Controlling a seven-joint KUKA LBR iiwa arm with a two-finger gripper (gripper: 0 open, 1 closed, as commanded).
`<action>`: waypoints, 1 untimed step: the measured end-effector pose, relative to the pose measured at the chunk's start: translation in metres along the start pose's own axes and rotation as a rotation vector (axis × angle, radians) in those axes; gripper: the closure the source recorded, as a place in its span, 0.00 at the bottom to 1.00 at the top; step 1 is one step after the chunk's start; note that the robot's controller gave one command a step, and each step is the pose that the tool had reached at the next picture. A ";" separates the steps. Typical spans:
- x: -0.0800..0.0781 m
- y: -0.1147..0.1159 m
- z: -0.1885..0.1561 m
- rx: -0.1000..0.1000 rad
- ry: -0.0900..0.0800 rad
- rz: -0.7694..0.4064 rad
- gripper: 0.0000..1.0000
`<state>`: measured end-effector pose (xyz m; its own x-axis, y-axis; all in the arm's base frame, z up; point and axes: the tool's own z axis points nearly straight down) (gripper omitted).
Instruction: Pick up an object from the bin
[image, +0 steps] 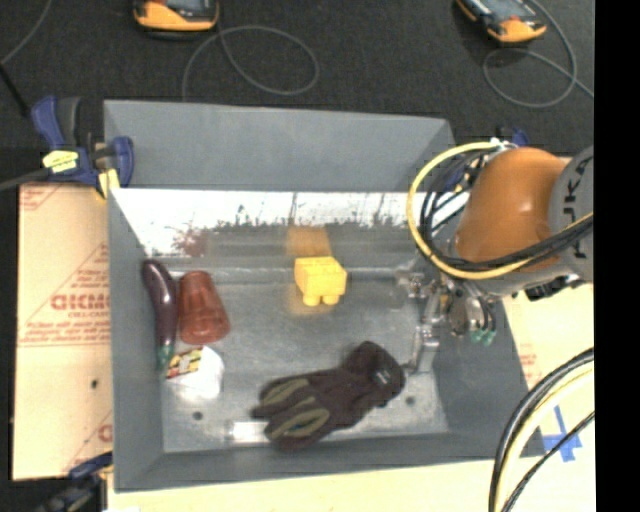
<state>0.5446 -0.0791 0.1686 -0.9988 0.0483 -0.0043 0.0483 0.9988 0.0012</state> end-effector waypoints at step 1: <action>0.000 0.004 0.039 0.004 -0.004 0.164 0.00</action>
Offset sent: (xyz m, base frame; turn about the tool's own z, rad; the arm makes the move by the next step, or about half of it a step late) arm -0.0317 0.0218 -0.0986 -0.0892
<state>0.5453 -0.0753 0.1294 -0.9776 0.2105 -0.0087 0.2105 0.9776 -0.0013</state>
